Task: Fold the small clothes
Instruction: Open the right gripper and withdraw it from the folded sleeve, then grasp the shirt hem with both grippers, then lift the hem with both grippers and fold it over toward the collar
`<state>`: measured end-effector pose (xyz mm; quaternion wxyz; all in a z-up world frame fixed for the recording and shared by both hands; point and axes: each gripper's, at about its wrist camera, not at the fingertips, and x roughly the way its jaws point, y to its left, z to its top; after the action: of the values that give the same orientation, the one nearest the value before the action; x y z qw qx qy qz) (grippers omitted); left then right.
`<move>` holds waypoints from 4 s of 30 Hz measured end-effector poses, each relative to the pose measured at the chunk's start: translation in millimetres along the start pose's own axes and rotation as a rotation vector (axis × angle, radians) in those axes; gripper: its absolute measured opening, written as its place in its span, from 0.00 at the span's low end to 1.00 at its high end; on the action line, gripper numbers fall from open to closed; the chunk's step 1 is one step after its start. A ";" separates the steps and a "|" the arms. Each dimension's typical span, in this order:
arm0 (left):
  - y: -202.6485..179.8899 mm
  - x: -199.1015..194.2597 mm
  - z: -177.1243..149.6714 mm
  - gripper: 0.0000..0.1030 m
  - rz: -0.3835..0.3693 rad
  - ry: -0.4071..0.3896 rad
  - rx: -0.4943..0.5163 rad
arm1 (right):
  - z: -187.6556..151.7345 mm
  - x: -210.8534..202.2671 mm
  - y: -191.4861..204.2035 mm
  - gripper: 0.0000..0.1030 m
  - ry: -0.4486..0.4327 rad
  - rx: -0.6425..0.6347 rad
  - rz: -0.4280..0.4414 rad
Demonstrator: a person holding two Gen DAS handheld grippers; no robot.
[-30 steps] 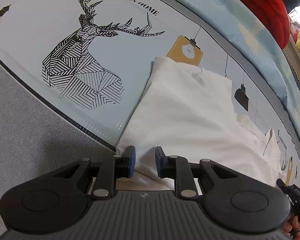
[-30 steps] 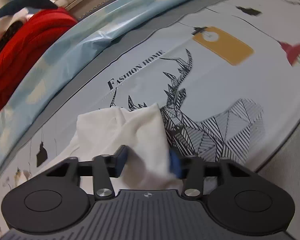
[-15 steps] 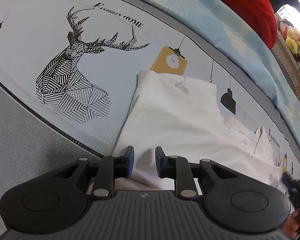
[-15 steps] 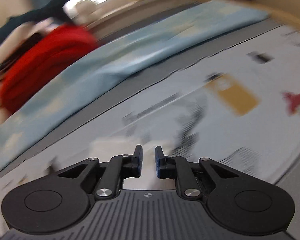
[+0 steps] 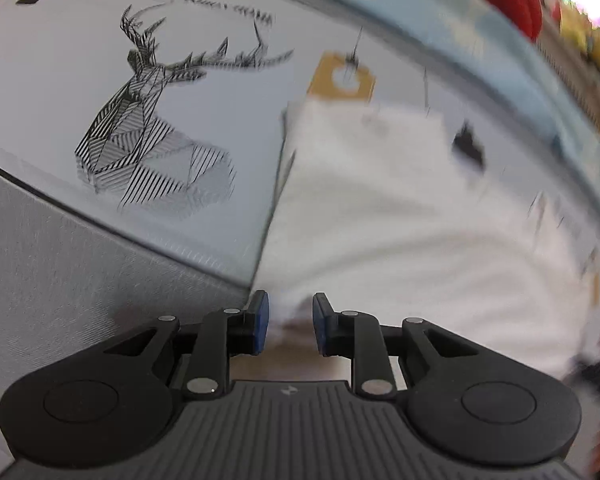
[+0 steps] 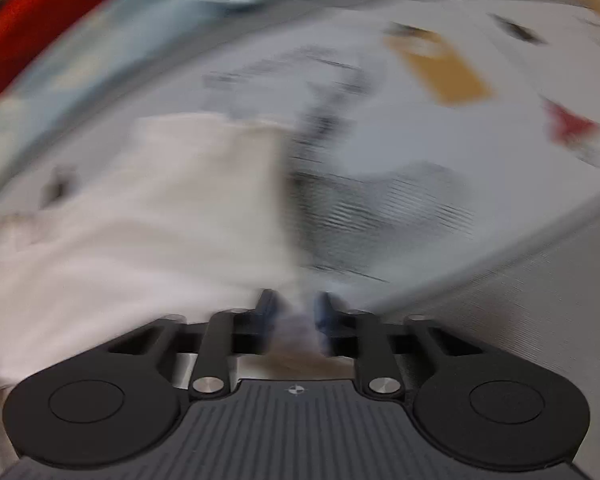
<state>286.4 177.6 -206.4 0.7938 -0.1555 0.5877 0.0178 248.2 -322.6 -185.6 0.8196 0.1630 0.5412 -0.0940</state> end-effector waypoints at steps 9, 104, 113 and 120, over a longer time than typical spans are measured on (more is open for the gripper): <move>-13.6 -121.2 -47.2 0.26 0.008 -0.236 0.208 | -20.9 -141.9 -17.6 0.38 -0.267 0.087 0.054; 66.7 -93.8 -282.3 0.07 0.097 -0.002 0.290 | -268.6 -127.4 -73.2 0.11 0.063 -0.207 0.061; 61.3 -141.2 -287.0 0.06 0.038 -0.101 0.285 | -262.4 -162.0 -80.1 0.08 -0.058 -0.164 0.143; 45.9 -201.2 -299.1 0.05 -0.054 -0.181 0.383 | -251.6 -235.1 -105.9 0.07 -0.204 -0.091 0.300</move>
<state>-62.8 172.3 -105.9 0.8585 -0.0150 0.5024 -0.1016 -95.5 -333.4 -78.2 0.8815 0.1945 0.4286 0.0378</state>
